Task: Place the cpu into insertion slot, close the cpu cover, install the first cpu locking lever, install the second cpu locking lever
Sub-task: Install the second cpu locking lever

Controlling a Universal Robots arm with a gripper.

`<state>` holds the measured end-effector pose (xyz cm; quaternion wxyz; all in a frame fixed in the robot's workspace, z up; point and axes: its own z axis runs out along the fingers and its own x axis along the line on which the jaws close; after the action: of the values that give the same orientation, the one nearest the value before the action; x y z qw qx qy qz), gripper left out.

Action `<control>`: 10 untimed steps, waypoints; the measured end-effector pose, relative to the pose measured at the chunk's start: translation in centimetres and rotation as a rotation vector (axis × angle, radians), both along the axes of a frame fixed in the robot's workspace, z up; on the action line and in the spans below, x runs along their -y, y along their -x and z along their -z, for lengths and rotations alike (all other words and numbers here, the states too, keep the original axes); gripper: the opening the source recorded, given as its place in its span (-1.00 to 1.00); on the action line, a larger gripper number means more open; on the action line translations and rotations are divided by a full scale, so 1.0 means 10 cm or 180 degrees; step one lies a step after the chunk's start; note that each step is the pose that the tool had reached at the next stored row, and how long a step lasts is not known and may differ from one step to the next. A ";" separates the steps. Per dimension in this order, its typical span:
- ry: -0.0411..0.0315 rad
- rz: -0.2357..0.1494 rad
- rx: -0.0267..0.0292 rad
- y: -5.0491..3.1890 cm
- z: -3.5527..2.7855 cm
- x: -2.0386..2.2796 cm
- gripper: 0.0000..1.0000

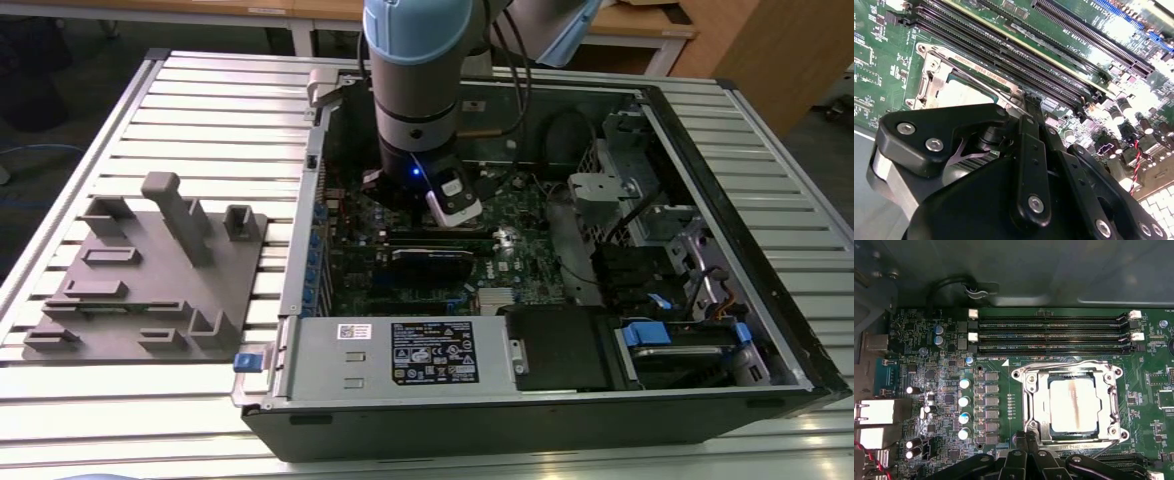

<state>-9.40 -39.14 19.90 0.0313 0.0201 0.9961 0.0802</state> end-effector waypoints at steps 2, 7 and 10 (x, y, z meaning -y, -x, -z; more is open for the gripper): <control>0.0001 0.0000 0.0000 0.000 -0.001 0.001 -0.80; 0.0001 0.0000 0.0000 0.000 -0.002 0.001 -0.80; 0.0001 0.0000 0.0000 0.000 -0.004 0.001 -0.80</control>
<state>-9.40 -39.16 19.94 0.0313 0.0201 0.9961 0.0801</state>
